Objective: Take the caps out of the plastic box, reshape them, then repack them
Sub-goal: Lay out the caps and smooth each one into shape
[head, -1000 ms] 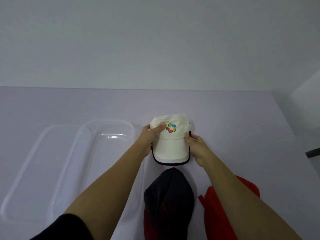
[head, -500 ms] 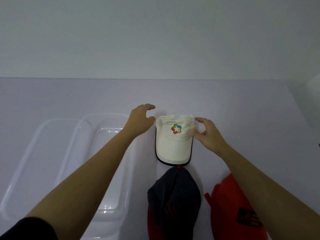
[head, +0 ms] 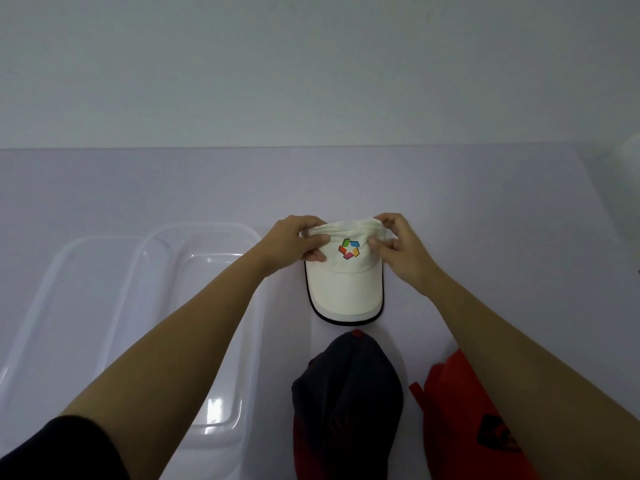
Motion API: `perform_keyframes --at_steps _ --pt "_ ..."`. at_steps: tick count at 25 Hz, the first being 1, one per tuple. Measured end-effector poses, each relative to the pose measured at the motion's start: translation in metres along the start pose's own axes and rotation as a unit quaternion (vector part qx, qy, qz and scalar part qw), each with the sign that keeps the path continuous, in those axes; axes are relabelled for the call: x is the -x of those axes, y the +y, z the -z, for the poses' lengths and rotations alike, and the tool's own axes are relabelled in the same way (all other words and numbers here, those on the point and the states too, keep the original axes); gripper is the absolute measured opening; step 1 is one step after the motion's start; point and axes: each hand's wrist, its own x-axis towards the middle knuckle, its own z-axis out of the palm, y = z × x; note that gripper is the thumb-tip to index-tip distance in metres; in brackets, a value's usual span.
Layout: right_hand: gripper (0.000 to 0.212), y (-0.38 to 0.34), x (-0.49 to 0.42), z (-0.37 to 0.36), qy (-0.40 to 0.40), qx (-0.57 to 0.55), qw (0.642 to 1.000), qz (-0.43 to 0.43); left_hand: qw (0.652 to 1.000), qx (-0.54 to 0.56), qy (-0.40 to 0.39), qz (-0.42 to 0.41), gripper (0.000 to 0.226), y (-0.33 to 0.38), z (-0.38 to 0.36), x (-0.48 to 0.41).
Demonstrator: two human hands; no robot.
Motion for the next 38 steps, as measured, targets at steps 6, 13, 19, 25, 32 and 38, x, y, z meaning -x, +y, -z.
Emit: perform_keyframes --at_steps 6,13,19,25,32,38 --pt "0.012 -0.008 -0.014 0.015 -0.04 0.198 0.979 0.016 0.986 -0.164 0.021 0.035 0.029 0.006 0.009 -0.01" --pt "0.022 -0.025 -0.019 0.017 -0.103 0.153 0.983 -0.022 0.997 0.003 -0.015 0.081 0.023 0.019 0.0 -0.008" --pt "0.024 -0.025 -0.025 0.019 -0.133 0.22 0.966 -0.039 0.996 -0.076 -0.006 0.046 0.03 0.01 -0.009 -0.012" --pt "0.032 -0.013 -0.022 0.022 -0.066 0.261 0.963 -0.02 0.983 -0.143 0.105 0.047 0.026 0.006 -0.015 -0.008" --pt "0.023 0.008 -0.013 0.021 -0.05 0.078 0.995 -0.037 0.966 0.017 0.256 0.043 0.024 -0.01 -0.04 -0.002" --pt "0.027 0.009 -0.018 0.024 -0.063 0.119 0.99 -0.039 0.955 -0.114 0.272 0.021 0.031 -0.022 -0.039 -0.004"
